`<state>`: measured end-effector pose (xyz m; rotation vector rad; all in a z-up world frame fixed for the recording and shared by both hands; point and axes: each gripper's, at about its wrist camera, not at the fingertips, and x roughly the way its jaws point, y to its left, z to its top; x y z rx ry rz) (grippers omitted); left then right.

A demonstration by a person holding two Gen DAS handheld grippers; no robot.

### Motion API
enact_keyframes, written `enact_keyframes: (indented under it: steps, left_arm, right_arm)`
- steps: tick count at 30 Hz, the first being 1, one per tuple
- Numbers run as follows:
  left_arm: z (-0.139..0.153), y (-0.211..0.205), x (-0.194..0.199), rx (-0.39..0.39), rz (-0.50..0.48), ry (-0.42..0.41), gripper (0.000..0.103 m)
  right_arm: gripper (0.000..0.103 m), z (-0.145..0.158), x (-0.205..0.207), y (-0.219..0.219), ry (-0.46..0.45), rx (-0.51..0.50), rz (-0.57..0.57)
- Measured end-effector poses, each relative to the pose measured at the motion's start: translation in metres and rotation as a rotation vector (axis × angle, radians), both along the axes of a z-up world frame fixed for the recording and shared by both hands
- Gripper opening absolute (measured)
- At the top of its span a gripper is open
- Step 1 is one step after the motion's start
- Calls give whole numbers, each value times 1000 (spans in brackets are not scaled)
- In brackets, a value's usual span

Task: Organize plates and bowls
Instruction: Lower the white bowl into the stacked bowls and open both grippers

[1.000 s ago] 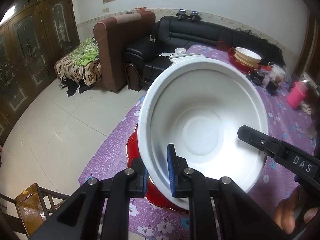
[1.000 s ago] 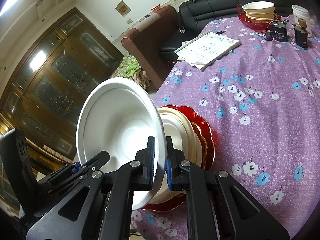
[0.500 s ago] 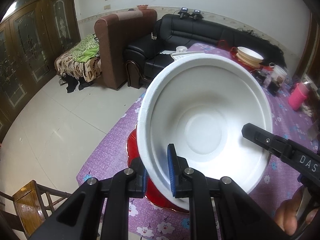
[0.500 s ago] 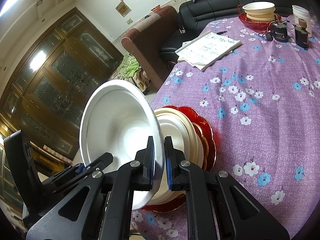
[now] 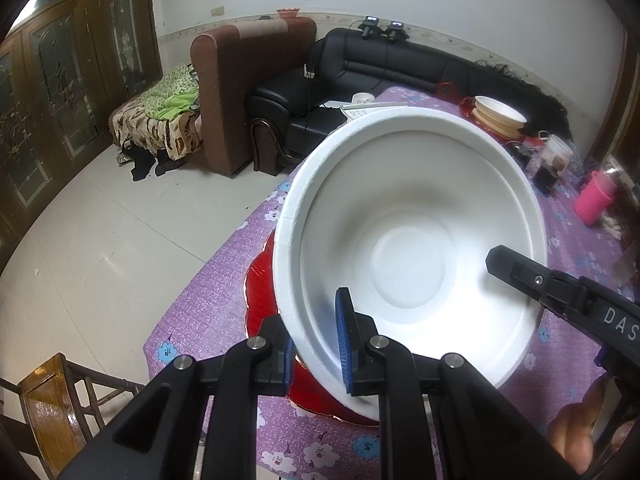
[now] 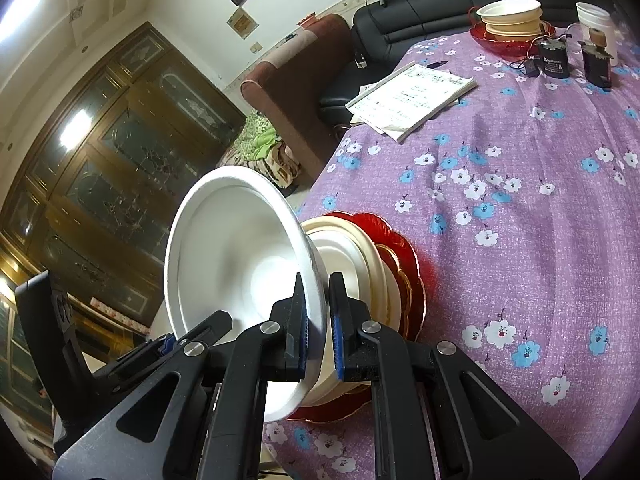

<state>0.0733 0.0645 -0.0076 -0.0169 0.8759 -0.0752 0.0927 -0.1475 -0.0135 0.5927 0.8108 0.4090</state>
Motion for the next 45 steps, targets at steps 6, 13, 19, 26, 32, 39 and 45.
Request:
enact_keyframes:
  steps: [6,13,19,26,32,39,45]
  left_arm:
    - [0,0,-1,4,-1,-5,16]
    - [1,0,-1,6,2,-6,16]
    - [2,-1,-1,5,1,-6,16]
    - [1,-2,-3,11,1,-9,16]
    - [-1,-5,0,15,-5,-1,17]
    - [-9,-6,6,20,-9,27,18]
    - [-14,-8,8,27,-16,39,19]
  right_arm:
    - [10,-1,0,0,0,0,-1]
    - [10,0,0,0,-6,0,0]
    - [10,3,-2,2,-14,-3,-7]
    - [10,3,-3,2,-15,-4,-11]
    - [10,3,-3,1,-10,-6,-14]
    - [10,-4,2,0,15,-7,-19]
    - [10,-9,6,-2,28,-4,-23]
